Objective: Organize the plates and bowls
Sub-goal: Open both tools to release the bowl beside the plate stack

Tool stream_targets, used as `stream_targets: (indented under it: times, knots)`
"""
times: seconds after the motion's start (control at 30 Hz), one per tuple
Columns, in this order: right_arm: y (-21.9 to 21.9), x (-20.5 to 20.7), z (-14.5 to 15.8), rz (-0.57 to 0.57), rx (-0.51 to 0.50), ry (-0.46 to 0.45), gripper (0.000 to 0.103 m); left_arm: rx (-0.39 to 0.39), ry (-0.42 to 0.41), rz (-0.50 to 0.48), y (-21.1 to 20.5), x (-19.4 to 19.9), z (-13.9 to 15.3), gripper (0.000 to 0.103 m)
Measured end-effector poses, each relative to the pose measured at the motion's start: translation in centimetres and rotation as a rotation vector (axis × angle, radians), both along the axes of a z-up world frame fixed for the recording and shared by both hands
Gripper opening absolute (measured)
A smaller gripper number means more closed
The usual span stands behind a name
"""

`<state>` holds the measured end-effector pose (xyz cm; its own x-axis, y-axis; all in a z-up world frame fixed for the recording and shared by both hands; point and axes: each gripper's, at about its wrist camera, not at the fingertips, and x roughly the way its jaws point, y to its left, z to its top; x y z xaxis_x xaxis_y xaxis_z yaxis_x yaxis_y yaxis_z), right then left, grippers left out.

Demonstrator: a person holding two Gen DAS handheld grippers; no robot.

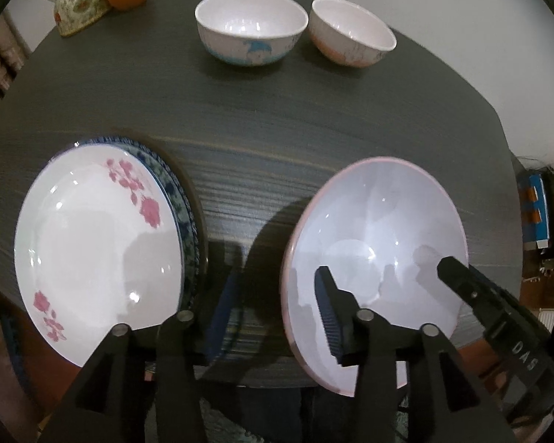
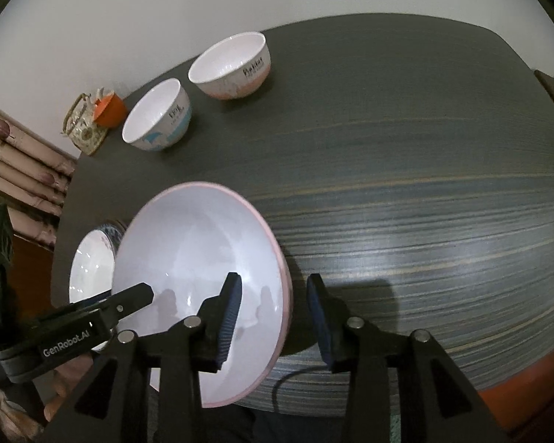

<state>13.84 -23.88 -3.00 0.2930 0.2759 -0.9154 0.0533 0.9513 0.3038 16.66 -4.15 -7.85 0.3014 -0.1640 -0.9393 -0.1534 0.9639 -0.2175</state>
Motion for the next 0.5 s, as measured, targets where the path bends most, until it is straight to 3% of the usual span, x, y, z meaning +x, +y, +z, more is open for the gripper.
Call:
stream_targets:
  times: [0.27, 0.5]
  knots:
    - [-0.4, 1.9, 3.0, 0.009, -0.020, -0.080, 0.037, -0.005, -0.073, -0.011, 1.2, 0.0, 3.0, 0.048]
    - [0.5, 3.0, 4.3, 0.041, -0.014, -0.094, 0.037, 0.004, -0.114, 0.015, 3.2, 0.1, 4.9, 0.051]
